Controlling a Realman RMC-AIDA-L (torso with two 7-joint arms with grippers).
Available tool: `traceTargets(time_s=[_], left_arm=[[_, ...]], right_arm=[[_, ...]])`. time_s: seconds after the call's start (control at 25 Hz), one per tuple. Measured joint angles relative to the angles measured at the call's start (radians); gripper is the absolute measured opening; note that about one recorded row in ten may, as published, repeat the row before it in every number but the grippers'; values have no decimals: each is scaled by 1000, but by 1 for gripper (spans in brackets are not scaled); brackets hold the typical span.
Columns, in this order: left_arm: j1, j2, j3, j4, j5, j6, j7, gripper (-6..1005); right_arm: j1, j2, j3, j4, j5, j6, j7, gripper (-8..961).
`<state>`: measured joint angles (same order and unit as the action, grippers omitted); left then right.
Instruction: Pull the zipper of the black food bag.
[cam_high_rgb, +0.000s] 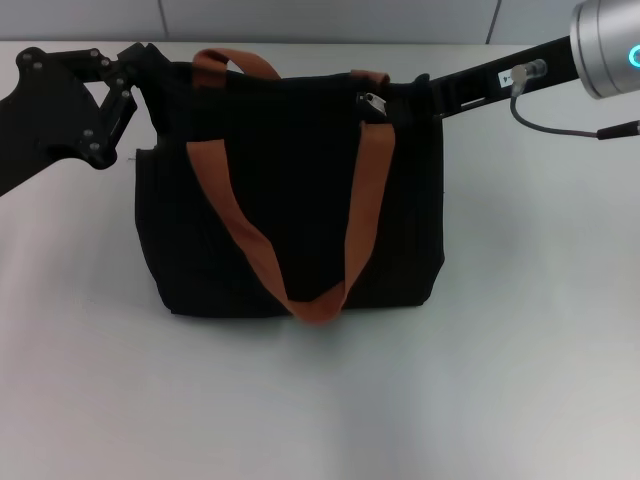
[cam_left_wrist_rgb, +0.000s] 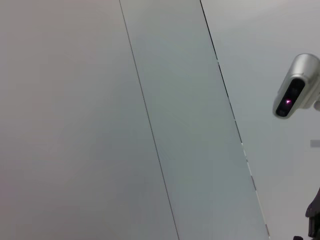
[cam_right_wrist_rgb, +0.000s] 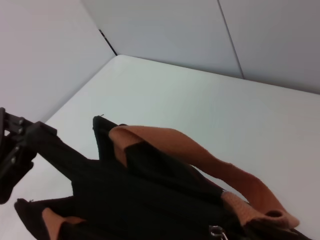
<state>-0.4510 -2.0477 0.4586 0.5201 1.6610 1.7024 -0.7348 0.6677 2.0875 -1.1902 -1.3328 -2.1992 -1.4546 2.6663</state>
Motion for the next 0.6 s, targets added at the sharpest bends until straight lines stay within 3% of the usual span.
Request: traceTargets(time_s=[0.32, 0.6], left_arm=[[-2, -6, 2, 0, -1, 0, 0, 133], [-2, -8, 2, 0, 0, 2, 0, 138]], right_arm=[[-71, -1, 14, 0, 160, -5, -103, 30], [-163, -6, 128, 134, 478, -15, -447, 127]])
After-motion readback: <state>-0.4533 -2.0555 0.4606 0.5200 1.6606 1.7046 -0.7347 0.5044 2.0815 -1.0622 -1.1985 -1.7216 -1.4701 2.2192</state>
